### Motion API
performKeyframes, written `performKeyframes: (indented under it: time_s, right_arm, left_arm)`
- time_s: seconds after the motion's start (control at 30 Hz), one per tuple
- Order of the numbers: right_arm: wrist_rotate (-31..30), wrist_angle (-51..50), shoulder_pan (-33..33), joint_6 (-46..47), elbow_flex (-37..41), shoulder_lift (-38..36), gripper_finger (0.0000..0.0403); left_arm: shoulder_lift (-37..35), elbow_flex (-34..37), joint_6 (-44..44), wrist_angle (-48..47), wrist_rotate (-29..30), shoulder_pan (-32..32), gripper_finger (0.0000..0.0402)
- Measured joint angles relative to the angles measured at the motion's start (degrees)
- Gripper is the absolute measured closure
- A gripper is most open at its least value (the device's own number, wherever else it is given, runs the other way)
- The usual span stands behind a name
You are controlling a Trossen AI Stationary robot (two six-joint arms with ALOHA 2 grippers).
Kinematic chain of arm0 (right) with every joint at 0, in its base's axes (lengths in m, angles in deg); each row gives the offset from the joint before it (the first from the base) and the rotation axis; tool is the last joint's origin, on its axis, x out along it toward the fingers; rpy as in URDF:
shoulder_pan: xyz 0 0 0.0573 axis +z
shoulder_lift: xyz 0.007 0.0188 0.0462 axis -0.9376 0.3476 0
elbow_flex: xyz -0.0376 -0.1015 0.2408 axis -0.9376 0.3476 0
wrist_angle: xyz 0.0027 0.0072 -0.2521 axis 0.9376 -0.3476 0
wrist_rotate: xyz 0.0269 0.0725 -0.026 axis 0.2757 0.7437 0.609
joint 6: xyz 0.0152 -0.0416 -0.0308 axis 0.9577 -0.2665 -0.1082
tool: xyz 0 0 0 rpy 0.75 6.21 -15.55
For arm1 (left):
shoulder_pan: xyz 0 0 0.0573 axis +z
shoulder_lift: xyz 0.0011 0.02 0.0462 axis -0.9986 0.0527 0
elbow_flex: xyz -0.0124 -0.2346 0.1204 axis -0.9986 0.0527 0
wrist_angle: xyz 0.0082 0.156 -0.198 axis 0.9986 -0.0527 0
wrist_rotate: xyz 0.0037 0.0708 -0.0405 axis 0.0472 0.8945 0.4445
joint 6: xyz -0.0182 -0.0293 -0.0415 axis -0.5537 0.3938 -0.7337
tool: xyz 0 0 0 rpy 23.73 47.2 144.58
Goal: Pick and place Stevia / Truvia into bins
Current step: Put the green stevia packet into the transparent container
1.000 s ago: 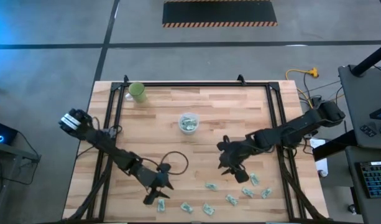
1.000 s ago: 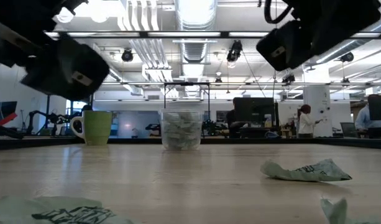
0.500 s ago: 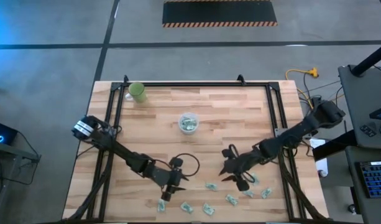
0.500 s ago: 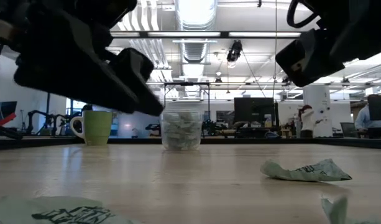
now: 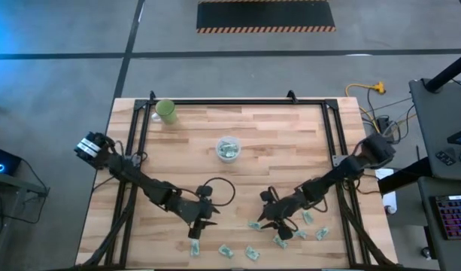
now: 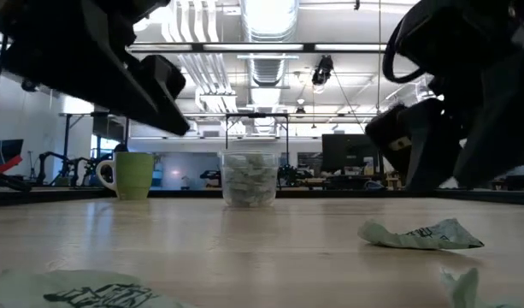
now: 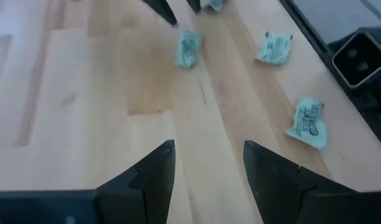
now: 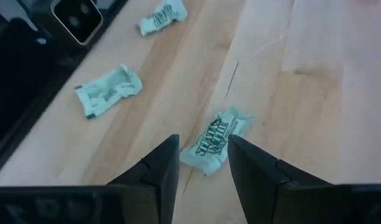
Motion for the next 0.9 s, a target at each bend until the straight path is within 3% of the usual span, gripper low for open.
performKeyframes:
  time_s: [0.47,0.8,0.9]
  right_arm:
    - [-1.7,-1.3,0.0,0.0,-1.5,4.9,0.0297]
    - [-2.6,-1.3,0.0,-1.8,-1.6,4.9,0.0385]
    - [-4.3,-1.3,0.0,-1.9,-1.6,4.9,0.0393]
  left_arm:
    - [-2.0,0.1,0.0,-4.4,2.8,-0.2,0.0228]
    - [-1.9,1.4,0.0,-4.5,2.8,-0.2,0.0228]
    - [-1.9,2.3,-0.6,-4.3,2.8,-0.2,0.0228]
